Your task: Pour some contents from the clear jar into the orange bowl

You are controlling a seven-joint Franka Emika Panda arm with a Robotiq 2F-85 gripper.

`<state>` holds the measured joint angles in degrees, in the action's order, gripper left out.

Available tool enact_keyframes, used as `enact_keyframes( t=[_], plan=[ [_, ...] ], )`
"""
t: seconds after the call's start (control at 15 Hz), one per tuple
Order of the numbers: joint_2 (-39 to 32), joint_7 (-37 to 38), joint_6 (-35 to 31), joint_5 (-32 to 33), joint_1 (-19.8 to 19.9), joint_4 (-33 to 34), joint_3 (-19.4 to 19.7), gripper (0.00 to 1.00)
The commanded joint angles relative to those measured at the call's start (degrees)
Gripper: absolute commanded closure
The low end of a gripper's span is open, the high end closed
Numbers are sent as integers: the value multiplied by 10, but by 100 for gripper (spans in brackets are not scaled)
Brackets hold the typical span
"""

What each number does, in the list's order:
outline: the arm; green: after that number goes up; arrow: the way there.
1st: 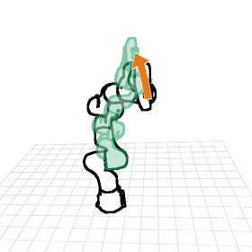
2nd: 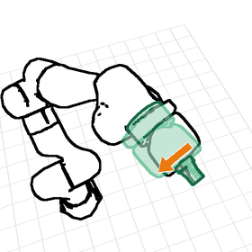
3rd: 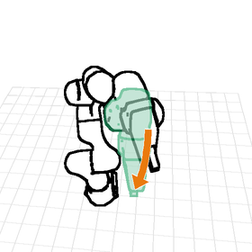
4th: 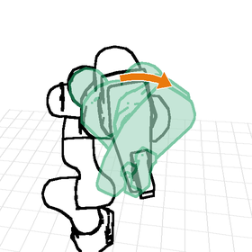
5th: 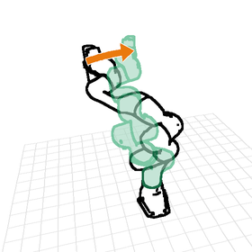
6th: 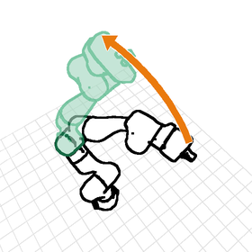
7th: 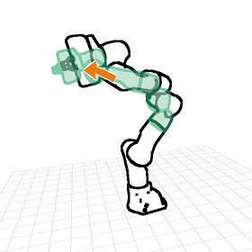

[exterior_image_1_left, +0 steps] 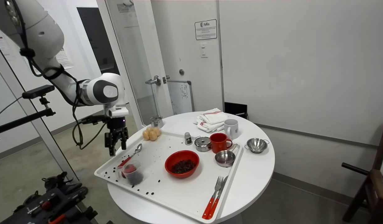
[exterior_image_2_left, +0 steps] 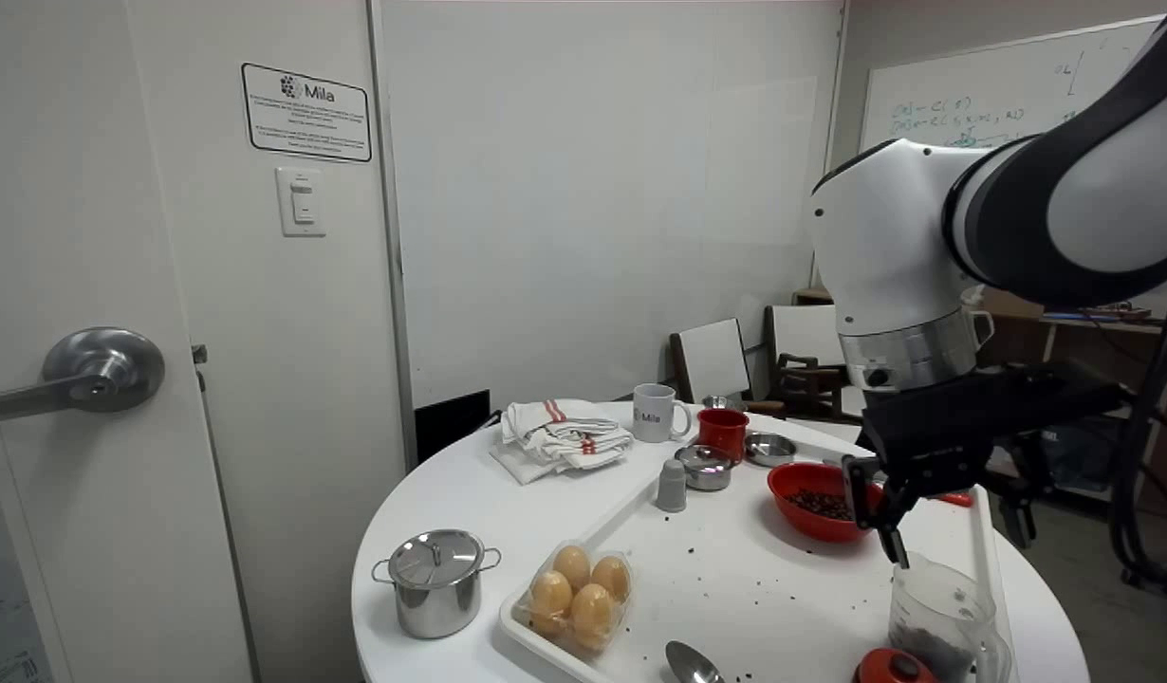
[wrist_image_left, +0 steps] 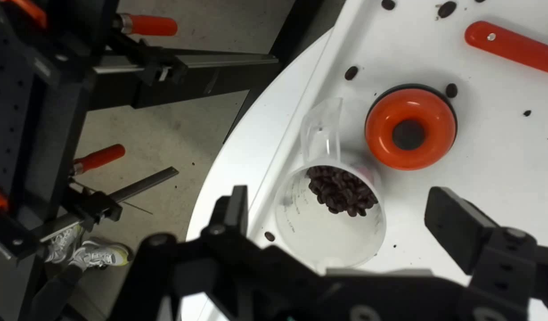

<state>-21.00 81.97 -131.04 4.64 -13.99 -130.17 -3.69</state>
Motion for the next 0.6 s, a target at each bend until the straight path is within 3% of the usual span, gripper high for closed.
enact_keyframes(
  t=[0.0,0.4,0.47,0.53],
  plan=[
    [-41,-6,-17,-30,7,18,3,0],
    [-88,-37,-21,-38,12,10,8,0],
    [-97,-42,-27,-39,12,11,7,25],
    [-104,-47,-40,-37,10,9,8,26]
  ],
)
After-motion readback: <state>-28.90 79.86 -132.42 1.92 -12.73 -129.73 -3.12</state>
